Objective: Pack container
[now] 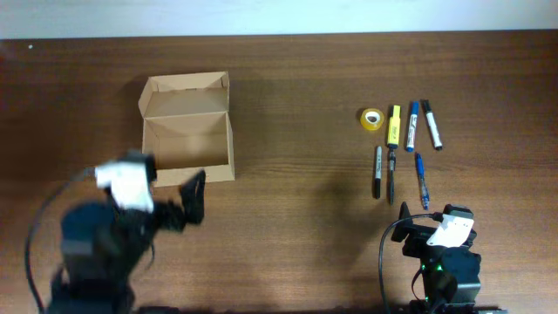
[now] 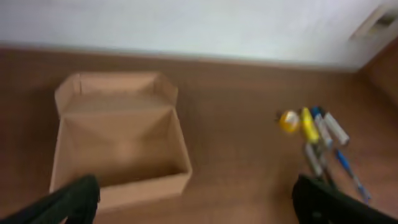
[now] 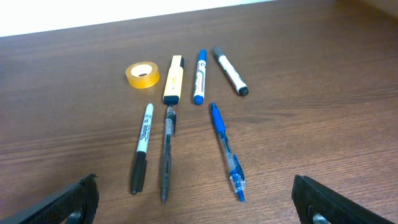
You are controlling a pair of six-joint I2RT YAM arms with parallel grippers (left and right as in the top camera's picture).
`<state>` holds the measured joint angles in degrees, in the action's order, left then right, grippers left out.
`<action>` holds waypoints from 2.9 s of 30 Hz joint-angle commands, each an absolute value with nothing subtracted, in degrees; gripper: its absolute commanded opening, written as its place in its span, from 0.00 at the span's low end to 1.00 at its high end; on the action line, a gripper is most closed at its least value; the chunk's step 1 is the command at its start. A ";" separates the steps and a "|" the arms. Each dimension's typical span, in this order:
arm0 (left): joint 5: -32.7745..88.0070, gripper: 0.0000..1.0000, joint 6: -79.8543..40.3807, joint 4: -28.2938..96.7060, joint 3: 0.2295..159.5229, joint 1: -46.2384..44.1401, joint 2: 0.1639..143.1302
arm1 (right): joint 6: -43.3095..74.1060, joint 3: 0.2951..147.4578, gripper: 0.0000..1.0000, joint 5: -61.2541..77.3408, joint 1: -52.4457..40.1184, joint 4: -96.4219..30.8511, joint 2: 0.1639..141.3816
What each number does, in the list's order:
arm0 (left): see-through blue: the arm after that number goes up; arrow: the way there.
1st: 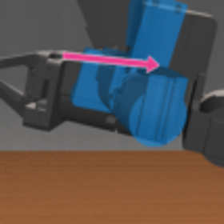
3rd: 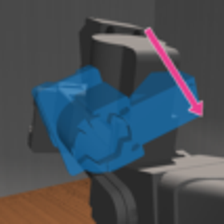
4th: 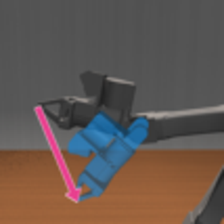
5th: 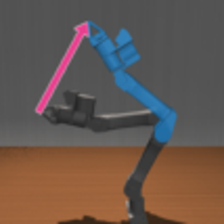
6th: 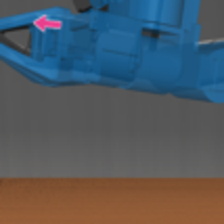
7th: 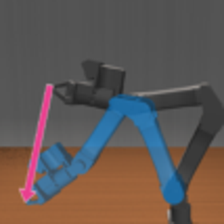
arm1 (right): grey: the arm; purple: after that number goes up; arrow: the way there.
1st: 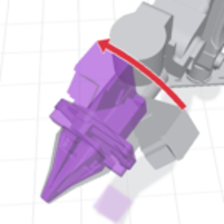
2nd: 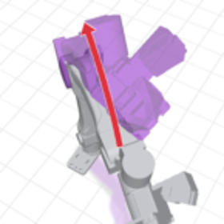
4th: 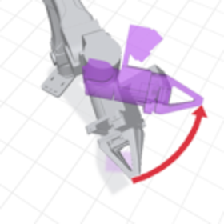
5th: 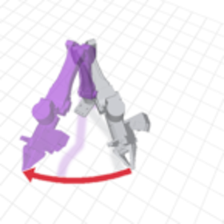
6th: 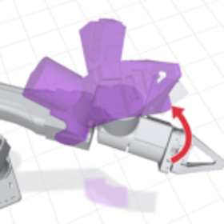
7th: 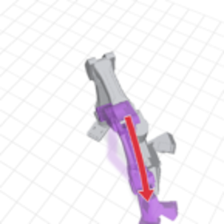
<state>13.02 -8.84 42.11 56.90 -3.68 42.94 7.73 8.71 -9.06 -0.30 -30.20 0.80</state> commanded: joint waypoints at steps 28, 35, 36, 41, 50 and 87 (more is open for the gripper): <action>3.03 0.78 -17.67 55.35 89.62 -14.94 107.13 | 7.97 8.29 0.99 -9.72 0.12 -30.17 0.19; -6.63 0.78 -26.85 54.63 89.62 -19.51 112.33 | 7.97 8.29 0.99 -9.72 0.12 -30.20 0.19; -6.92 0.78 -27.77 54.50 89.62 -19.49 113.01 | 7.97 8.29 0.99 -9.72 0.12 -30.20 0.19; -6.90 0.66 -27.88 52.71 89.62 -18.59 115.33 | 7.97 8.29 0.99 -9.72 0.12 -30.20 0.19; -5.74 0.02 -27.75 49.60 89.62 -18.26 116.33 | 7.97 8.29 0.99 -9.72 0.12 -30.17 0.19; -13.08 0.02 -43.68 66.98 125.73 -46.48 126.06 | 7.97 8.29 0.99 -9.69 0.12 -30.17 0.19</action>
